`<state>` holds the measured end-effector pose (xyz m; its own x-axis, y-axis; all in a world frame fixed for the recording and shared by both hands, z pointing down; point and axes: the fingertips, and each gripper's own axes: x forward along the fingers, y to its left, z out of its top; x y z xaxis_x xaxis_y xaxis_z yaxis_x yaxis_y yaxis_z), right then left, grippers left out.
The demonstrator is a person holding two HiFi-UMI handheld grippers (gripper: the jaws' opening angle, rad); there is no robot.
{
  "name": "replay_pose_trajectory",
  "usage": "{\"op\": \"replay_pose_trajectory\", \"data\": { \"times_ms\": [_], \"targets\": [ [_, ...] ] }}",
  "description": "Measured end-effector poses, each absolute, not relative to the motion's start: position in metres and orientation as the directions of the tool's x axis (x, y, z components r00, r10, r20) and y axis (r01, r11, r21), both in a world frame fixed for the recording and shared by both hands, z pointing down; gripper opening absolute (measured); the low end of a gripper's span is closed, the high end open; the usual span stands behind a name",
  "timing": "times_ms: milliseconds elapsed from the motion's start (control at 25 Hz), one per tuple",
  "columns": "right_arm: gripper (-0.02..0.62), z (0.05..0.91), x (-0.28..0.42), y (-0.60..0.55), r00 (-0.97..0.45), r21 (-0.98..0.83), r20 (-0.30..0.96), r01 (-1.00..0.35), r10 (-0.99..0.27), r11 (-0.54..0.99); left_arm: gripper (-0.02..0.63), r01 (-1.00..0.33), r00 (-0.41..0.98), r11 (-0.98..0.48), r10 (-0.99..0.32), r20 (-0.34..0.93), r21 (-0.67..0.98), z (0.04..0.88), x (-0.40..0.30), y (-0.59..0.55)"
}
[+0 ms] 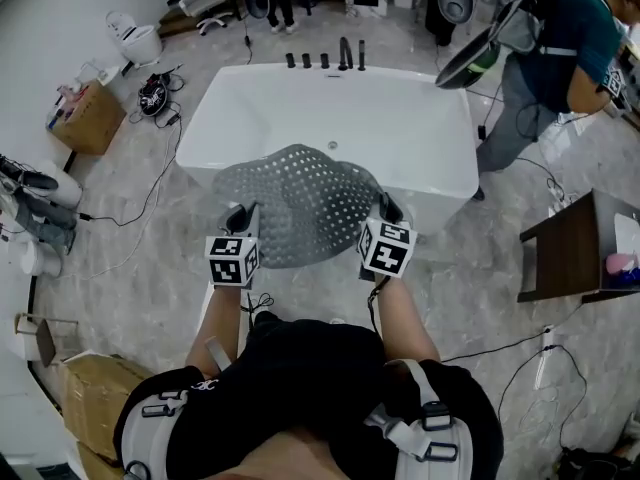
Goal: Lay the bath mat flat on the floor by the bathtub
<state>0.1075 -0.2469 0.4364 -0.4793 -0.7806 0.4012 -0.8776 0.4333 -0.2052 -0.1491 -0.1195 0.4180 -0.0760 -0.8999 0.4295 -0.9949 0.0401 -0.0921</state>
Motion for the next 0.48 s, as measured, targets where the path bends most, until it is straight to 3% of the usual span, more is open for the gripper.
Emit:
{"op": "replay_pose_trajectory", "data": {
  "times_ms": [480],
  "targets": [
    [0.023, 0.431, 0.075, -0.256, -0.327, -0.205, 0.404, -0.943, -0.855, 0.263, 0.018, -0.988, 0.094, -0.136, -0.902, 0.421, -0.071, 0.414, -0.203, -0.171]
  ]
}}
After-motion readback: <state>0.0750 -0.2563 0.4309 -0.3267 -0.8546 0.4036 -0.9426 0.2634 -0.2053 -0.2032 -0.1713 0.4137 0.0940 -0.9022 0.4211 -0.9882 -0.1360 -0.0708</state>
